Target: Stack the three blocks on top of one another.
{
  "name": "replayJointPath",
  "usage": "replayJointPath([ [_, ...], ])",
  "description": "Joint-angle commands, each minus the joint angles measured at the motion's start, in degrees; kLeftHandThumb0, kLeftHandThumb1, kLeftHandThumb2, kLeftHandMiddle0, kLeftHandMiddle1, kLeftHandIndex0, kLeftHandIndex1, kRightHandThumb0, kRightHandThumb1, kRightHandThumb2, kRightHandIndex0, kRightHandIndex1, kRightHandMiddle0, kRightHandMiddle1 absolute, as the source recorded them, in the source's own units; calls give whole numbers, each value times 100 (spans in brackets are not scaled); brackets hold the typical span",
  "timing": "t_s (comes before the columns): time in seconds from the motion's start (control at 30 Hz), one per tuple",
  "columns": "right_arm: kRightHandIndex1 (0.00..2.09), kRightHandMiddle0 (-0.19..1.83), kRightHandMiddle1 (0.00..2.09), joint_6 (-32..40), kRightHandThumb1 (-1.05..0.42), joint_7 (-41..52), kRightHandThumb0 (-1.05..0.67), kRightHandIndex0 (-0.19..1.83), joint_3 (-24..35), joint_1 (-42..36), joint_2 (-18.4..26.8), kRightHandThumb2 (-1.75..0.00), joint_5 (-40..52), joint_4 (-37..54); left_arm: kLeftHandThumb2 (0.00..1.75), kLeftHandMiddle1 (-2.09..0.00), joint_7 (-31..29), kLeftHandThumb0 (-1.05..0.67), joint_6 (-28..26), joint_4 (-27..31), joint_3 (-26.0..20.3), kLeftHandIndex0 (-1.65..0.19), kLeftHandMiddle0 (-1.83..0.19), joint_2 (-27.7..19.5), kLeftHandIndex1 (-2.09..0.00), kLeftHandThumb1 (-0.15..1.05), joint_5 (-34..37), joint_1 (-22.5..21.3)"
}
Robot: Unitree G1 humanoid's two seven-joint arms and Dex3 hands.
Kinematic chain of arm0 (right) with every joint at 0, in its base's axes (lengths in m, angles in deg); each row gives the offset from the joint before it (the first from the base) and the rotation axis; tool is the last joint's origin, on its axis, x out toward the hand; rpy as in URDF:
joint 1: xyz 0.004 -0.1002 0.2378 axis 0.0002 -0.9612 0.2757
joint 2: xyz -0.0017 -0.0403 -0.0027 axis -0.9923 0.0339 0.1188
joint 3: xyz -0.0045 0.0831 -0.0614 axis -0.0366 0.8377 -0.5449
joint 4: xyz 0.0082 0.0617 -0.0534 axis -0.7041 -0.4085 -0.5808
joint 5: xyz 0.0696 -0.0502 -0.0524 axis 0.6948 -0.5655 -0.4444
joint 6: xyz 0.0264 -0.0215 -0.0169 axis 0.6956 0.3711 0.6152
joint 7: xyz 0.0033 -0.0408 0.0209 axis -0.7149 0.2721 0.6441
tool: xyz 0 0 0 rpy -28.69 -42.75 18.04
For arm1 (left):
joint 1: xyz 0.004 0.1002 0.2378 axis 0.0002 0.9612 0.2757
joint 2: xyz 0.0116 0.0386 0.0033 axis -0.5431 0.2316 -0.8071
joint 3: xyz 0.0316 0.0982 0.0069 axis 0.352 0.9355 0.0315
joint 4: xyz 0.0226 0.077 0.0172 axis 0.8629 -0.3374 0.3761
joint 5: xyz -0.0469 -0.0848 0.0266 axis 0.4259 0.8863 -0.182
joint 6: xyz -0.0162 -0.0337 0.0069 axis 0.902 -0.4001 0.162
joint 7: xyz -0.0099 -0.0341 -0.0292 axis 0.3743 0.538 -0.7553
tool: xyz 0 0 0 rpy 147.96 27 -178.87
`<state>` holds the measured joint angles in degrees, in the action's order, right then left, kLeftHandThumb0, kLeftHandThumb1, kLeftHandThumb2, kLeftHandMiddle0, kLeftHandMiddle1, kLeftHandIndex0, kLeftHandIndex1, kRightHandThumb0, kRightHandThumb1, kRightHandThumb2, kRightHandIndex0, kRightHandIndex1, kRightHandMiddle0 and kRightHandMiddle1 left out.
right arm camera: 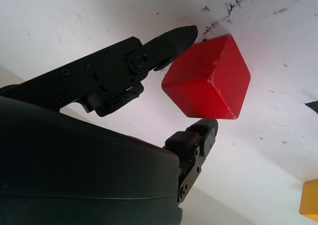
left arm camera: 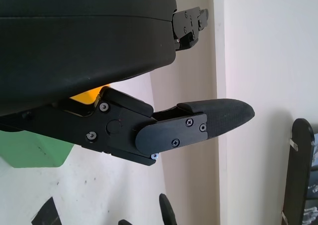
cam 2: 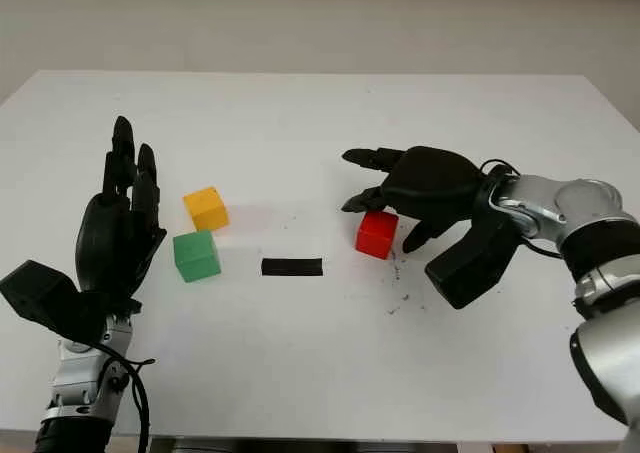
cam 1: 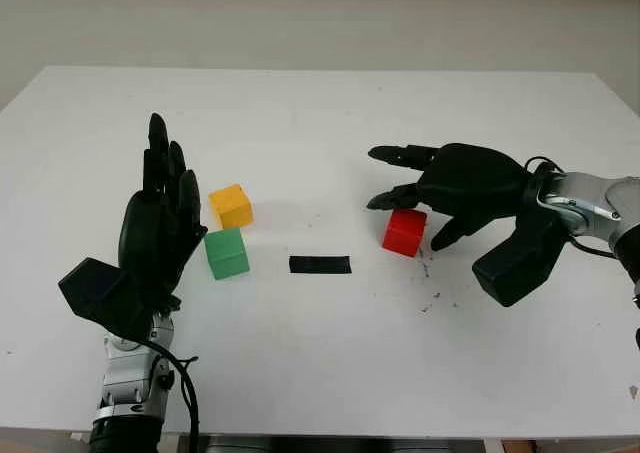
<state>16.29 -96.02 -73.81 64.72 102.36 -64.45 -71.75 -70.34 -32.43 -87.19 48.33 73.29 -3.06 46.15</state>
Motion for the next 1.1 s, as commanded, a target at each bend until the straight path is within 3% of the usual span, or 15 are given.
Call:
replayJointPath([
  [0.0,5,64,17,-31,-87,-132,-41,2,-57,163,-41,-7,-5,-52,62,0,6,-74,-27,102,36,19,19,-12,0,105,-49,29],
  [0.07,6,70,28,-85,-89,-162,-39,4,-47,182,-61,-6,64,-138,64,0,7,-74,-26,97,37,19,19,-29,0,105,-78,20],
  [0.13,6,51,91,-132,-91,-305,-38,9,-49,197,-75,-6,76,-203,64,0,-1,-74,-17,76,30,19,19,-30,0,105,-73,6],
  [0.2,7,44,127,-132,-92,-529,-37,15,-96,217,-77,-6,2,-243,63,0,5,-74,-34,74,26,19,19,-19,0,105,-61,-3],
  [0.3,7,38,146,-138,-94,-720,-37,17,-180,265,-76,-6,-52,-321,61,0,5,-75,-122,83,29,19,19,8,0,105,-15,-21],
  [0.53,6,34,147,-291,-94,-132,-39,17,-3,296,-93,-5,487,-510,63,0,-25,-74,-155,8,60,19,19,-6,0,105,-45,-67],
  [0.73,6,38,136,-226,-94,1713,-38,19,700,50,-279,-5,2153,-571,61,0,5,-74,-316,99,70,19,19,7,0,105,-34,-31],
  [0.9,5,39,136,272,-94,3270,-40,18,1330,-294,-509,-5,3570,-175,61,0,-6,-73,-368,126,72,19,19,-13,0,105,-46,10],
  [1.07,5,34,141,1277,-96,4591,-41,16,1830,-693,-701,-6,4703,711,61,0,82,-73,-446,200,78,19,19,-34,0,105,-138,59],
])
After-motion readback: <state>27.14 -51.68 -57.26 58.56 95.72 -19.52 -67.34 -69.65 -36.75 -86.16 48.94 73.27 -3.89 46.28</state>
